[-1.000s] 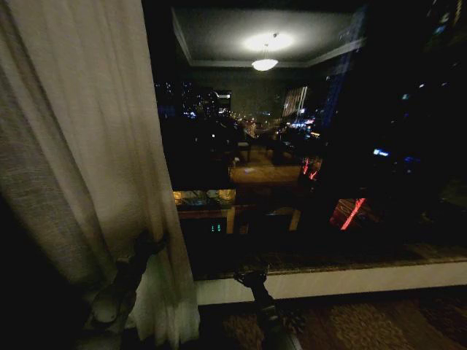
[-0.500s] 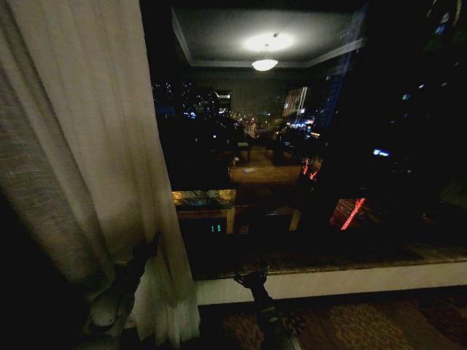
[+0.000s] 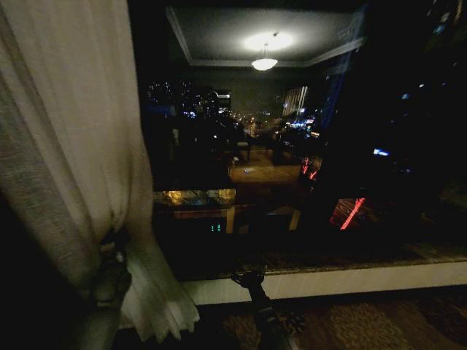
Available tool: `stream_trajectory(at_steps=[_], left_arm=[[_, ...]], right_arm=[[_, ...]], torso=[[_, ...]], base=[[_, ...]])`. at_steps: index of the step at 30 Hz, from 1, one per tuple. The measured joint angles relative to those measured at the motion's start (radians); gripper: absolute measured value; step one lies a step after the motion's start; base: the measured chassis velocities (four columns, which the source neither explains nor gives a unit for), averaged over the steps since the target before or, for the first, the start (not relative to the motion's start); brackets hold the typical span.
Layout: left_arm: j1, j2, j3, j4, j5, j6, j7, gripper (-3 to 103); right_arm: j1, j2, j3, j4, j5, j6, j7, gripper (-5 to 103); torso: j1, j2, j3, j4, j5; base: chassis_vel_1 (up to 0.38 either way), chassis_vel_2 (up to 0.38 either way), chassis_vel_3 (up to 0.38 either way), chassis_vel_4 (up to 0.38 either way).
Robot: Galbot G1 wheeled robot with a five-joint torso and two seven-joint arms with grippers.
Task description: Open the curtains by pulling them apart, changing their state from closed to fully open.
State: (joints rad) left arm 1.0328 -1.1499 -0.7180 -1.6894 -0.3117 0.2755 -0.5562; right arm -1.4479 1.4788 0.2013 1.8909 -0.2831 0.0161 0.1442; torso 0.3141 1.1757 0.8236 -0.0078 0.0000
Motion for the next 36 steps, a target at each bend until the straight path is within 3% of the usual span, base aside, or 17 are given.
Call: stream_trajectory(at_steps=[2,11,14,16,19,21,22,24,26,27,29,31,32,33,34,35,36], left_arm=[[-0.015,0.019,-0.053,0.035,-0.002,0.028,-0.100,0],[-0.032,0.093,-0.275,0.193,-0.025,0.035,-0.244,0],[-0.029,0.115,-0.288,0.215,-0.031,0.042,-0.253,0],[-0.024,0.116,-0.280,0.197,-0.032,0.057,-0.254,-2],[-0.020,0.088,-0.253,0.163,-0.029,0.070,-0.254,14],[-0.018,0.080,-0.247,0.155,-0.028,0.072,-0.254,14],[-0.012,0.070,-0.239,0.143,-0.025,0.074,-0.253,24],[-0.005,0.063,-0.234,0.133,-0.023,0.079,-0.251,24],[0.009,0.055,-0.226,0.119,-0.022,0.085,-0.241,36],[0.009,0.055,-0.226,0.119,-0.022,0.085,-0.241,36],[0.038,0.043,-0.220,0.083,-0.019,0.089,-0.176,46],[0.069,0.033,-0.220,0.044,-0.016,0.083,-0.048,57],[0.069,0.033,-0.220,0.044,-0.016,0.083,-0.048,57],[0.091,0.029,-0.221,0.019,-0.013,0.068,0.046,57],[0.125,0.023,-0.225,-0.016,0.003,0.029,0.202,68],[0.145,0.020,-0.224,-0.035,0.006,-0.001,0.292,68],[0.145,0.020,-0.224,-0.035,0.006,-0.001,0.292,68]], right_arm=[[0.000,0.004,-0.003,-0.003,-0.005,0.001,-0.001,100],[0.005,0.006,-0.007,-0.011,-0.009,0.003,-0.003,100],[0.007,0.004,-0.009,-0.017,-0.008,0.003,-0.003,100],[0.015,0.004,-0.008,-0.022,-0.007,0.003,-0.003,100],[0.022,0.005,-0.011,-0.026,-0.005,0.001,-0.004,100],[0.022,0.005,-0.011,-0.026,-0.005,0.000,-0.004,100],[0.021,0.003,-0.012,-0.027,-0.003,0.000,-0.004,100],[0.019,0.000,-0.012,-0.029,-0.003,0.000,-0.004,100],[0.018,-0.003,-0.012,-0.033,-0.002,-0.001,-0.004,100],[0.018,-0.003,-0.012,-0.033,-0.002,-0.001,-0.004,100],[0.020,-0.004,-0.013,-0.036,-0.001,-0.001,-0.004,100],[0.022,-0.004,-0.015,-0.037,-0.001,-0.003,-0.004,100],[0.022,-0.004,-0.015,-0.037,-0.001,-0.003,-0.004,100],[0.023,-0.003,-0.017,-0.037,-0.001,-0.005,-0.003,100],[0.024,-0.002,-0.018,-0.037,0.002,-0.011,-0.002,100],[0.024,-0.001,-0.020,-0.033,0.012,-0.019,-0.001,100],[0.024,-0.001,-0.020,-0.033,0.012,-0.019,-0.001,100]], torso=[[0.000,0.000,0.000,0.0000,-0.0001],[0.000,0.000,0.000,0.0006,-0.0011],[0.000,0.000,0.000,0.0000,-0.0023],[0.000,0.000,0.000,0.0004,0.0017],[0.000,0.000,0.000,0.0006,0.0003],[0.000,0.000,0.000,0.0006,0.0002],[0.000,0.000,0.000,0.0006,0.0004],[0.000,0.000,0.000,0.0004,0.0006],[0.000,0.000,0.000,0.0001,0.0008],[0.000,0.000,0.000,0.0001,0.0008],[0.000,0.000,0.000,0.0000,0.0010],[0.000,0.000,0.000,0.0001,0.0007],[0.000,0.000,0.000,0.0001,0.0007],[0.000,0.000,0.000,0.0001,0.0003],[0.000,0.000,0.000,0.0004,-0.0001],[0.000,0.000,0.000,0.0004,-0.0001],[0.000,0.000,0.000,0.0004,-0.0001]], base=[[0.000,0.000,0.000,0.000],[0.000,0.000,0.000,0.000],[0.000,0.000,0.000,0.000],[0.000,0.000,0.000,0.000],[0.000,0.000,0.000,0.000],[0.000,0.000,0.000,0.000],[0.000,0.000,0.000,0.000],[0.000,0.000,0.000,0.000],[0.000,0.000,0.000,0.000],[0.000,0.000,0.000,0.000],[0.000,0.000,0.000,0.000],[0.000,0.000,0.000,0.000],[0.000,0.000,0.000,0.000],[0.000,0.000,0.000,0.000],[0.000,0.000,0.000,0.000],[0.000,0.000,0.000,0.000],[0.000,0.000,0.000,0.000]])
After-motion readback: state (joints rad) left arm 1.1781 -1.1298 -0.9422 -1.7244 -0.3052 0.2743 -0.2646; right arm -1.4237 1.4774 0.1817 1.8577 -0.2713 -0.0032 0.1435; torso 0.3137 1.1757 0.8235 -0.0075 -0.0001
